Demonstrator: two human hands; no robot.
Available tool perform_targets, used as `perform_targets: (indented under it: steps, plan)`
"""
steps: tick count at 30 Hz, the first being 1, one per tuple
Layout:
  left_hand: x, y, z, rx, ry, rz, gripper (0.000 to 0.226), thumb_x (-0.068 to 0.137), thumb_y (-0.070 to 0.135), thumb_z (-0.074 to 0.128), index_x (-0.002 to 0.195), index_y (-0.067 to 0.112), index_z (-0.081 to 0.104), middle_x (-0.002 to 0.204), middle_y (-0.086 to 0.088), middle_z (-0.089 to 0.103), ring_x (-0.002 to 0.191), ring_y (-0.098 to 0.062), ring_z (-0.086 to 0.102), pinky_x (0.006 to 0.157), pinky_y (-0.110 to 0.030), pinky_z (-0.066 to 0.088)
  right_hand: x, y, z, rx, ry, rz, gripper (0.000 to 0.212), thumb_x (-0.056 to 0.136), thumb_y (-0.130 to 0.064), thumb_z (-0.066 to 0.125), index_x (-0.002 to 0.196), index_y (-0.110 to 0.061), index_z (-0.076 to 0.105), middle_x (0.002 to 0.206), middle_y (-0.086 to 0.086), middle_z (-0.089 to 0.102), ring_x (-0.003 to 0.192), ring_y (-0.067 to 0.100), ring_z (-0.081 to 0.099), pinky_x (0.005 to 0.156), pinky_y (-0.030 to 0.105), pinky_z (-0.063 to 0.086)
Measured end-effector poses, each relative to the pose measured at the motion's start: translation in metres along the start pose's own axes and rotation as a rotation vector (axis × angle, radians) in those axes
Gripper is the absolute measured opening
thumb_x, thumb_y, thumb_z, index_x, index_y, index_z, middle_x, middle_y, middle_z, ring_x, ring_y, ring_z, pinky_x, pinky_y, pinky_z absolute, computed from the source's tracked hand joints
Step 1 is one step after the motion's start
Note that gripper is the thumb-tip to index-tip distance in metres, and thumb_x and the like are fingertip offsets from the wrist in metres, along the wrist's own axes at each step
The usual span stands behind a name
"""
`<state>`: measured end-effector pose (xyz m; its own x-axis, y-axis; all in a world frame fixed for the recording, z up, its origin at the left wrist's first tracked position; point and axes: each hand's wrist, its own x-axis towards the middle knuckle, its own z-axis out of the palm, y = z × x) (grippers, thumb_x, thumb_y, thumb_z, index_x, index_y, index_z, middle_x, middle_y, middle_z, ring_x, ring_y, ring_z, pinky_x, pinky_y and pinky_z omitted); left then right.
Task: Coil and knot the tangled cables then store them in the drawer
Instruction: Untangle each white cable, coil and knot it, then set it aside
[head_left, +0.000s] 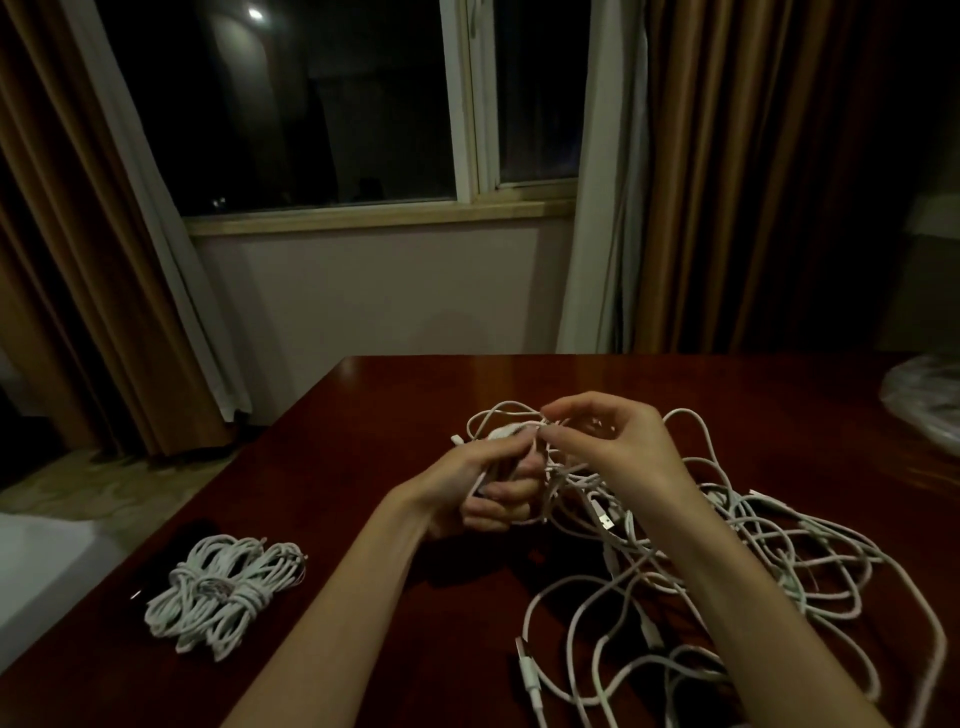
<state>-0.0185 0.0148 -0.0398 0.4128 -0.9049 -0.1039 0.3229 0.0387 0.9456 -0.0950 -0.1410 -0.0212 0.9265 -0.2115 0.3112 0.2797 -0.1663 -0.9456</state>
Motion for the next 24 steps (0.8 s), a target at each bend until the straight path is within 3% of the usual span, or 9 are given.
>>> perform_targets:
  steps: [6,11,15,18,20,22,24]
  plan:
    - [0.004,0.0,-0.004,-0.11,0.073,0.191,0.043,0.098,0.046,0.037,0.073,0.013,0.048,0.049,0.005,0.034,0.032,-0.001,0.028,0.03,-0.012,0.025,0.0,0.006,0.0,-0.065,-0.153,0.058,0.017,0.09,-0.008,0.064,0.094,-0.023,0.069,0.095,-0.001,0.072,0.091,0.01,0.068,0.076,0.019,0.054]
    - [0.008,-0.001,-0.003,-0.033,0.18,0.257,0.051,0.098,0.052,0.029,0.073,0.012,0.048,0.051,0.004,0.034,0.035,-0.002,0.028,0.033,-0.013,0.03,0.004,0.013,0.01,-0.163,-0.044,0.107,0.015,0.097,-0.013,0.053,0.098,-0.023,0.065,0.097,-0.004,0.065,0.092,0.008,0.061,0.077,0.021,0.047]
    - [0.009,-0.002,0.003,-0.071,0.139,0.24,0.051,0.099,0.05,0.029,0.071,0.011,0.049,0.051,0.002,0.034,0.033,-0.002,0.027,0.031,-0.012,0.029,0.006,0.019,0.016,0.141,0.008,0.252,0.025,0.096,-0.021,0.056,0.119,-0.011,0.058,0.109,0.007,0.065,0.1,0.018,0.066,0.087,0.03,0.052]
    - [0.01,-0.003,0.005,-0.09,0.063,0.25,0.053,0.101,0.05,0.027,0.072,0.012,0.05,0.05,0.004,0.037,0.033,-0.001,0.029,0.032,-0.011,0.03,0.004,0.017,0.018,0.267,0.031,0.268,0.014,0.094,-0.01,0.057,0.105,-0.014,0.065,0.104,0.011,0.069,0.099,0.024,0.068,0.089,0.037,0.054]
    - [0.009,0.0,0.002,-0.15,0.019,0.288,0.053,0.1,0.049,0.028,0.071,0.012,0.051,0.048,0.005,0.038,0.033,0.0,0.03,0.031,-0.011,0.03,0.003,0.014,0.015,0.277,0.069,0.217,0.019,0.089,0.0,0.06,0.097,-0.015,0.067,0.1,0.008,0.071,0.095,0.021,0.07,0.083,0.034,0.056]
    - [0.007,0.004,-0.002,-0.251,0.071,0.342,0.053,0.099,0.05,0.03,0.068,0.012,0.051,0.047,0.004,0.036,0.031,-0.001,0.031,0.03,-0.011,0.028,0.002,0.01,0.011,0.401,0.099,0.195,0.023,0.084,0.01,0.06,0.097,-0.009,0.067,0.096,0.01,0.072,0.086,0.017,0.072,0.075,0.027,0.057]
    - [0.004,0.008,-0.008,-0.336,0.22,0.421,0.055,0.101,0.049,0.027,0.066,0.013,0.049,0.047,0.004,0.033,0.03,-0.001,0.029,0.028,-0.012,0.027,0.002,0.006,0.006,0.504,0.112,0.21,0.025,0.084,0.015,0.055,0.096,-0.003,0.067,0.096,0.014,0.071,0.084,0.019,0.072,0.074,0.025,0.058]
